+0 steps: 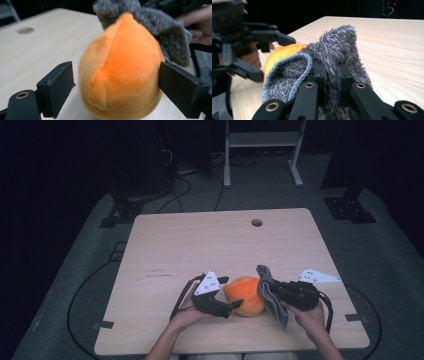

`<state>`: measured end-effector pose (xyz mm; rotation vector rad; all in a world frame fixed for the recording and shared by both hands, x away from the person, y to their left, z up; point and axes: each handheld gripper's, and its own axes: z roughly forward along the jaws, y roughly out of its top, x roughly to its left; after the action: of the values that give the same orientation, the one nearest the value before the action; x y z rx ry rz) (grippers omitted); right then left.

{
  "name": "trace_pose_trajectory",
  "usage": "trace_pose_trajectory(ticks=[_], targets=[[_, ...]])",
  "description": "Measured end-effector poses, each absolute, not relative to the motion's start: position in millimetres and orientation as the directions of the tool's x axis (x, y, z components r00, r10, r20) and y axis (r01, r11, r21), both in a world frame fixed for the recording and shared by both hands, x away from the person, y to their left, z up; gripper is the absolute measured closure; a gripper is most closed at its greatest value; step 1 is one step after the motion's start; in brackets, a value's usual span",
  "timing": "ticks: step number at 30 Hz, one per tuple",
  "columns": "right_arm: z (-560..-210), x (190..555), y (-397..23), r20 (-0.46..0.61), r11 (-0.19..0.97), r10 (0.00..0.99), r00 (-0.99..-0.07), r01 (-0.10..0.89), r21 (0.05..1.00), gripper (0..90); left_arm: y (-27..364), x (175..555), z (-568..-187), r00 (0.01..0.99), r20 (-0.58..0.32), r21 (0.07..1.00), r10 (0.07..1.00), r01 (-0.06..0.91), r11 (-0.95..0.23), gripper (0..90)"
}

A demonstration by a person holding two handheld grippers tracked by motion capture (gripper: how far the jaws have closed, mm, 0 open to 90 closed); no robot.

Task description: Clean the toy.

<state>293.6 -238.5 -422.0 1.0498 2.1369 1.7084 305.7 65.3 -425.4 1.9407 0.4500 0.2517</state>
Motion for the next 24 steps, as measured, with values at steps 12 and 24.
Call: trace_pose_trajectory(ticks=[12,24], targets=[[-394,279,-240,0.130,0.113,0.658,-0.742,0.267,0.957,80.9,59,299,-416,0.894,-0.013,0.947,0.448,0.154,-0.281,40.7],[-412,285,-229,0.129,0.170,0.644,-0.754,0.306,0.937,80.9,55,302,-429,0.903,0.002,0.931,0.429,0.155,-0.331,23.7]])
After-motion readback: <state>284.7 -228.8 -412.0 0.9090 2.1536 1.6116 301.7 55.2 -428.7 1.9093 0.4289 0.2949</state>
